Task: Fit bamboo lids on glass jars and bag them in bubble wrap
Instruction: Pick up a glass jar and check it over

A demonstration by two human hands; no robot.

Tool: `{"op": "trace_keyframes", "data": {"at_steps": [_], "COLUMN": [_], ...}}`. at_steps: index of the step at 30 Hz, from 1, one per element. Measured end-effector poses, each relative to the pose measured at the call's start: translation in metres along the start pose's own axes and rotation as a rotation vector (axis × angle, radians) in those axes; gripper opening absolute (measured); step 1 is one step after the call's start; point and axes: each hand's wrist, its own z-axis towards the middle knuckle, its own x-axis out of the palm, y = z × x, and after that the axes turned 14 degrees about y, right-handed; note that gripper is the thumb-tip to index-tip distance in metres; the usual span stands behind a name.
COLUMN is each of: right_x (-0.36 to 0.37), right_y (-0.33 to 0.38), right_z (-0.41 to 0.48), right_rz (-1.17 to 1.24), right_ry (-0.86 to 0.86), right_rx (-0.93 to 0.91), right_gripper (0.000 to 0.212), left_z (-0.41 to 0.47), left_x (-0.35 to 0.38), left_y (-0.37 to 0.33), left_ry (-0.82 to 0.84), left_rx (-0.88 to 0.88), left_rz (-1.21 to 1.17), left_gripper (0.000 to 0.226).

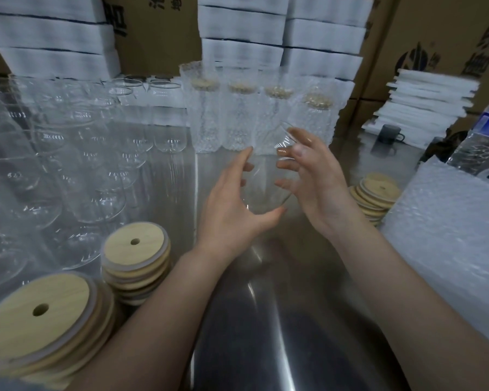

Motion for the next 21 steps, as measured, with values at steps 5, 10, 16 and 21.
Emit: {"op": "trace_keyframes", "data": {"at_steps": [5, 10, 16, 21], "right_x": [0.005, 0.010, 0.011, 0.001], "right_y": [0.003, 0.002, -0.001, -0.002], "right_z": [-0.001, -0.001, 0.001, 0.007], "right_rz": [-0.033, -0.104, 0.055, 0.275], "right_ry": [-0.108, -0.227, -0.257, -0.248], "right_rx": [0.019, 0.070, 0.094, 0.177], "right_gripper": [0.047, 0.034, 0.019, 0.025], "left_z": [0.003, 0.002, 0.003, 0.001], "left_x": [-0.004, -0.007, -0.006, -0.006], "left_y": [-0.003, -0.003, -0.002, -0.002], "left_ry": [-0.062, -0.129, -0.192, -0.223], "left_rx": [0.036, 0.044, 0.122, 0.147], "left_rz": [0.226, 0.460, 0.606, 0.654], "left_gripper": [0.099, 0.093, 0.085, 0.086]}}
